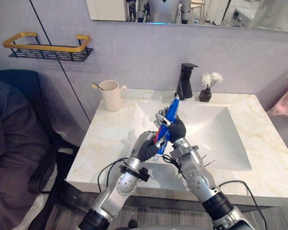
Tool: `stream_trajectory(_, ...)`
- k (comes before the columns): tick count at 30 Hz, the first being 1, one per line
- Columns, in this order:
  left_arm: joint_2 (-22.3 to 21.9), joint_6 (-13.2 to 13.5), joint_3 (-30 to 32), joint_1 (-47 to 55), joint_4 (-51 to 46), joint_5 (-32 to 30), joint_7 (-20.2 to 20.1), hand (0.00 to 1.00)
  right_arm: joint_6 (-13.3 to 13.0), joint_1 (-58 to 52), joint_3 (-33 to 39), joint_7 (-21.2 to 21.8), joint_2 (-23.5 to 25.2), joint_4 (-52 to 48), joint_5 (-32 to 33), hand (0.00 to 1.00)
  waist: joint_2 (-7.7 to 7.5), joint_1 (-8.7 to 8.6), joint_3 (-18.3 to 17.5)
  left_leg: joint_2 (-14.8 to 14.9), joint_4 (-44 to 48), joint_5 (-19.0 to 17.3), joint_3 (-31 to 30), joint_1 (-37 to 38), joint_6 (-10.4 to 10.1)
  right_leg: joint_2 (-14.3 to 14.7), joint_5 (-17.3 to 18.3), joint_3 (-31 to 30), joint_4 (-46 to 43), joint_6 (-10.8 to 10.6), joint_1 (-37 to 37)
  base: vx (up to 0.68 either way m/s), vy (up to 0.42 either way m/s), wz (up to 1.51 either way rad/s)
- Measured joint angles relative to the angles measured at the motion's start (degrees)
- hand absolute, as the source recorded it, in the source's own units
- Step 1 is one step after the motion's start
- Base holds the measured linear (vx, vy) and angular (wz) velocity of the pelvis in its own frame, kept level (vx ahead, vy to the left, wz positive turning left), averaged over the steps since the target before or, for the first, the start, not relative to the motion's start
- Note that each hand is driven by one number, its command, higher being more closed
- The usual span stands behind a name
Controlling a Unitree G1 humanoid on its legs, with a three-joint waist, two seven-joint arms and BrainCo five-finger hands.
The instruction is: Organize washtable
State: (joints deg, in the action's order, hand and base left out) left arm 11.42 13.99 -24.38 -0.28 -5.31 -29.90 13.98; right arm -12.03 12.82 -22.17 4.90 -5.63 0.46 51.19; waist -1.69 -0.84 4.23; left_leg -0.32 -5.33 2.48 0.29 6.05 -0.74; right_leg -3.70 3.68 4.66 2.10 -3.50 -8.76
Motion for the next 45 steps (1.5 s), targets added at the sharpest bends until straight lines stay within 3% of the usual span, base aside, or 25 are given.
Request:
stream_trajectory(5, -1.48, 0.11, 4.4, 1.54, -4.63, 0.07, 1.69, 0.0, -0.71, 0.19, 3.53, -0.06, 3.07, -2.72, -2.43, 1.0, 0.02, 0.08, -0.01, -0.02, 0.0, 0.02, -0.11, 0.03, 0.02, -0.05, 0.0, 0.18, 0.0, 0.0, -0.12, 0.0, 0.0, 0.01)
stream_trajectory(10, -2.18, -0.37, 17.58, 2.73, -8.55, 3.14, 5.3, 0.0, -4.22, 0.15, 13.35, -2.5, 3.25, -5.78, -4.72, 1.0, 0.03, 0.19, -0.01, -0.13, 0.0, 0.14, -0.36, 0.38, 0.12, -0.19, 0.01, 0.71, 0.1, -0.02, -0.73, 0.0, 0.0, 0.05)
stream_trajectory(12, -2.2, -0.43, 21.01, 4.24, -10.38, 4.59, 6.23, 0.0, -5.65, 0.14, 15.8, -3.05, 3.25, -7.18, -4.96, 1.0, 0.04, 0.19, -0.01, -0.13, 0.0, 0.13, -0.4, 0.56, 0.12, -0.2, 0.02, 0.79, 0.21, -0.02, -0.98, 0.0, 0.0, 0.0)
stream_trajectory(15, -2.36, -0.31, 23.93, 5.05, -11.27, 5.75, 6.16, 0.0, -5.72, 0.11, 18.36, -3.64, 2.93, -8.47, -6.31, 1.0, 0.1, 0.23, -0.05, -0.09, -0.01, 0.14, -0.45, 0.55, 0.11, -0.16, 0.02, 0.98, 0.3, -0.02, -1.05, 0.0, 0.0, 0.0)
stream_trajectory(22, -6.91, 0.02, 39.81, 9.18, -12.6, 18.68, 7.19, 0.0, -6.38, -2.6, 23.55, -4.63, 3.0, -8.77, -8.02, 1.0, 0.15, 1.32, -0.07, -0.14, -0.03, 0.12, -1.1, 0.46, 0.09, -0.12, 0.0, 1.63, 1.17, 0.0, -1.58, -0.01, -0.02, 0.05)
stream_trajectory(27, -10.54, 0.26, 51.21, 13.16, -6.71, 28.66, 10.1, 0.0, -6.62, -3.66, 27.75, -5.54, 3.44, -9.06, -9.15, 1.0, 0.26, 1.99, -0.2, -0.37, -0.04, 0.12, -1.85, 0.19, 0.09, -0.26, 0.01, 2.63, 1.57, -0.01, -1.94, -0.01, -0.027, 0.09)
stream_trajectory(30, -12.09, 0.23, 52.21, 15.04, -2.12, 31.59, 9.99, 0.0, -6.8, -5.81, 29.36, -5.8, 4.27, -11.9, -9.19, 1.0, 0.34, 3.19, -0.31, -0.5, -0.06, 0.12, -2.03, 0.01, 0.09, -0.4, 0.04, 2.94, 1.58, -0.06, -1.93, -0.03, -0.021, 0.06)
stream_trajectory(34, -14.1, 0.0, 53.5, 17.14, 4.97, 32.04, 9.74, 0.0, -6.9, -6.01, 29.41, -5.84, 4.73, -12.12, -9.32, 1.0, 0.5, 3.26, -0.77, -0.68, -0.09, 0.12, -2.67, -0.26, 0.09, -0.56, 0.14, 3.45, 1.53, -0.21, -1.87, -0.03, -0.023, 0.06)
stream_trajectory(37, -14.64, -0.24, 53.97, 17.44, 15.47, 33.2, 9.5, 0.0, -7.67, -6.12, 29.39, -5.93, 5.29, -12.12, -10.46, 1.0, 0.55, 3.22, -1.14, -0.77, -0.1, 0.13, -3.35, -0.55, 0.07, -0.61, 0.24, 4.19, 1.57, -0.33, -1.88, -0.02, -0.028, 0.12)
stream_trajectory(41, -15.48, -1.89, 53.64, 17.73, 28.53, 35.9, 7.55, 0.0, -7.74, -6.82, 29.08, -6.23, 5.3, -12.12, -11.53, 1.0, -0.12, 3.36, -1.56, -0.8, -0.08, 0.22, -4.13, -1.18, -0.05, -0.54, 0.25, 5.01, 1.91, -0.34, -1.72, -0.01, -0.033, 0.1)
stream_trajectory(45, -15.37, -3.59, 51.57, 17.74, 37.02, 34.74, 5.61, 0.0, -7.78, -6.81, 28.81, -6.29, 5.31, -12.12, -13.17, 1.0, -0.4, 3.46, -1.58, -0.81, -0.07, 0.3, -4.25, -1.29, -0.13, -0.54, 0.27, 5.2, 1.9, -0.36, -1.65, -0.01, -0.024, 0.02)
